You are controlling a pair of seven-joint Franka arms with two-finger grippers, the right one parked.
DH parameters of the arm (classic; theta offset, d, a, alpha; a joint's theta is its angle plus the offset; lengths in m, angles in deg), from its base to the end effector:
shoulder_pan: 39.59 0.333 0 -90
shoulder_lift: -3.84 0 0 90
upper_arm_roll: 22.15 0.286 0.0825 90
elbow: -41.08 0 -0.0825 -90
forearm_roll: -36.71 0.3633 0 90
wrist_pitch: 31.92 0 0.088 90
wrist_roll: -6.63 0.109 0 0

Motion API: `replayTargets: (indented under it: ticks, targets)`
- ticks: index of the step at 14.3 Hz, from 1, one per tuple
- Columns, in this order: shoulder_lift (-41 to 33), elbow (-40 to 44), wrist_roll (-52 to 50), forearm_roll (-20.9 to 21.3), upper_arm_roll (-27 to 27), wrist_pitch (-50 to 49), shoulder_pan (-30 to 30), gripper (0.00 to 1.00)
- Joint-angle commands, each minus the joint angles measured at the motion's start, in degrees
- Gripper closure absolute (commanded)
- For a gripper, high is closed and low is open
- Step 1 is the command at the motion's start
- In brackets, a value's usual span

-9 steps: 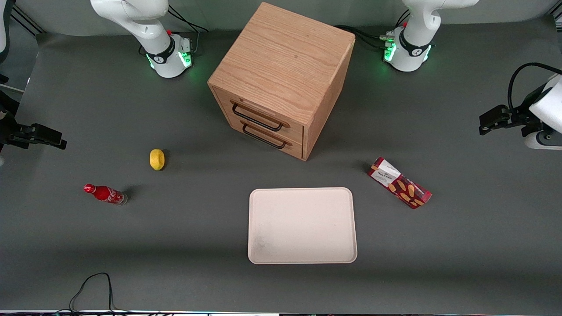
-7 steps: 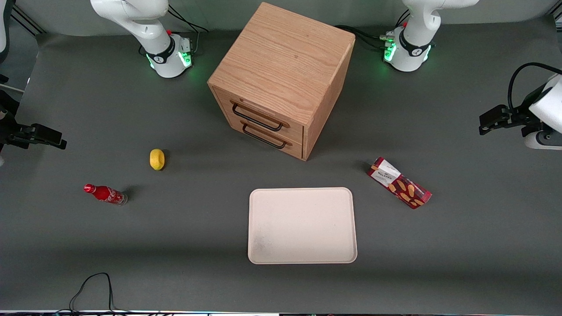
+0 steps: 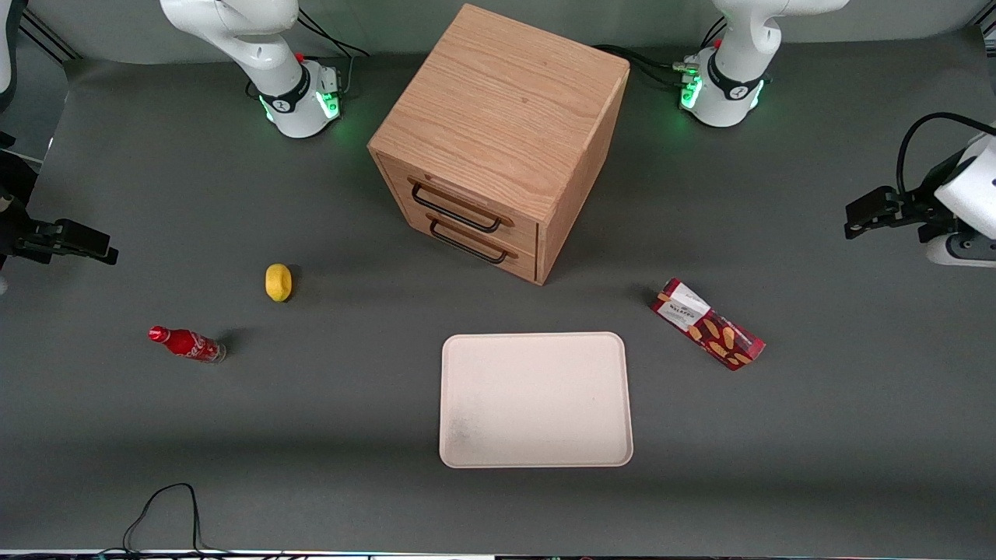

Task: Place red cookie box on tray
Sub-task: 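Move the open left gripper down over the red shortbread box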

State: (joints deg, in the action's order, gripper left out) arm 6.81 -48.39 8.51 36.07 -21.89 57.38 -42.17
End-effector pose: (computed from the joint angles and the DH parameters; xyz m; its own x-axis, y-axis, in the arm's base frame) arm 0.5451 -0.0234 0.5676 0.9958 -0.0733 -0.0544 -0.0727 -0.9973 0.0127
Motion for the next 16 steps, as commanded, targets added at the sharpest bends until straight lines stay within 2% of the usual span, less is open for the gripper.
replayTargets:
  ticks: [1,6,10,13,16]
  targets:
    - [-0.9,-2.2,-2.7,-2.2,-1.4,1.0,-1.1,0.00]
    - [-1.5,-4.3,-18.2,-1.9,-2.0,3.9,-9.3,0.00]
    - [-5.0,-10.8,-23.2,-2.0,-1.8,6.9,-9.4,0.00]
    - [-7.5,-17.1,-44.3,-1.9,-1.4,11.4,-9.3,0.00]
    - [-7.1,-17.5,-67.9,-1.8,-1.4,12.9,-7.8,0.00]
